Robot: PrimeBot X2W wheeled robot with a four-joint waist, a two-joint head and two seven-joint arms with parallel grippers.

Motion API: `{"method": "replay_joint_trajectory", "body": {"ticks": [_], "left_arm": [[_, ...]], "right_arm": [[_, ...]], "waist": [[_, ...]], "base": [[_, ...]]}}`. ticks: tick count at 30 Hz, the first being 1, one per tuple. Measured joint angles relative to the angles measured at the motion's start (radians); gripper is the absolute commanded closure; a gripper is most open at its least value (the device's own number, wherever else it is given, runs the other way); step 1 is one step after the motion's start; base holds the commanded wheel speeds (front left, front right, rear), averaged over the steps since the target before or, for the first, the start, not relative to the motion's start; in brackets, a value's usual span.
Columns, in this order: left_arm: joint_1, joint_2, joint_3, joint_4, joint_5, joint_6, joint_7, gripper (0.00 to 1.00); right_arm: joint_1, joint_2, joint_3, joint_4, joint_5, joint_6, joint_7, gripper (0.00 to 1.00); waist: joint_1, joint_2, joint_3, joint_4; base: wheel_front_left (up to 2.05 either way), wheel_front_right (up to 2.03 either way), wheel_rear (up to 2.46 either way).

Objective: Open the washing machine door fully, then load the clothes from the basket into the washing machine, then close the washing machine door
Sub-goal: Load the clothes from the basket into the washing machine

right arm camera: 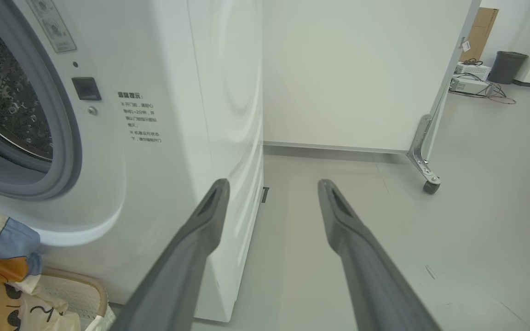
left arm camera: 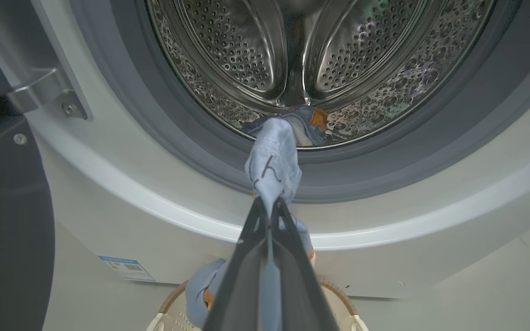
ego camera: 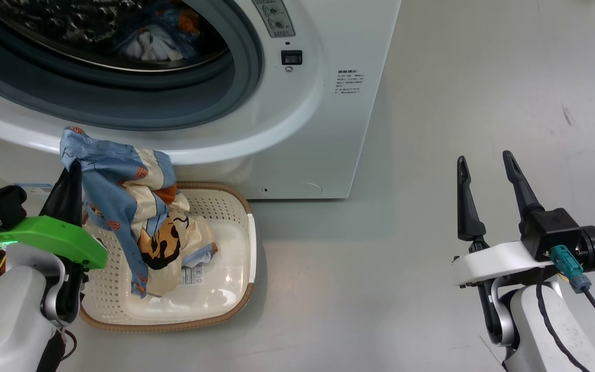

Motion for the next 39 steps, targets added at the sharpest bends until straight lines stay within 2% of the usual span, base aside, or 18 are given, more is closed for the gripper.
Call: {"method": "replay_joint_trajectory", "body": {"ticks": [2,3,5,18,28,39], "left_arm": [[0.011,0.000,0.030,-0.037,0.025,0.000,0.000,1.00],[0.074,-0.005,0.103,-0.128,0.091,0.007,0.000,1.00],[0.107,-0.010,0.130,-0.169,0.130,0.011,0.000,1.00],[0.258,-0.048,0.219,-0.334,0.254,0.023,0.000,1.00],[0.358,-0.080,0.252,-0.386,0.301,0.024,0.000,1.00],[0.401,-0.108,0.290,-0.445,0.330,0.024,0.000,1.00]], "right_arm": [[0.007,0.000,0.000,0.004,0.005,0.003,0.000,0.00],[0.031,0.000,0.002,0.010,0.015,0.021,0.000,0.00],[0.044,0.000,0.002,0.015,0.025,0.026,0.000,0.00],[0.093,0.000,-0.006,0.018,0.043,0.044,0.000,0.00],[0.119,-0.002,-0.007,0.014,0.044,0.053,0.000,0.00],[0.121,-0.002,-0.006,-0.007,0.044,0.054,0.000,0.00]], "waist": [[0.0000,0.0000,-0.027,0.004],[0.0000,0.0000,-0.099,0.012],[0.0000,0.0000,-0.131,0.014],[0.0000,0.0000,-0.233,0.012],[0.0000,0.0000,-0.257,0.007],[0.0001,0.0000,-0.231,-0.001]], "base": [[0.00,0.00,0.00],[0.00,0.00,0.00],[0.00,0.00,0.00],[0.00,0.00,0.00],[0.00,0.00,0.00],[0.00,0.00,0.00]]}}
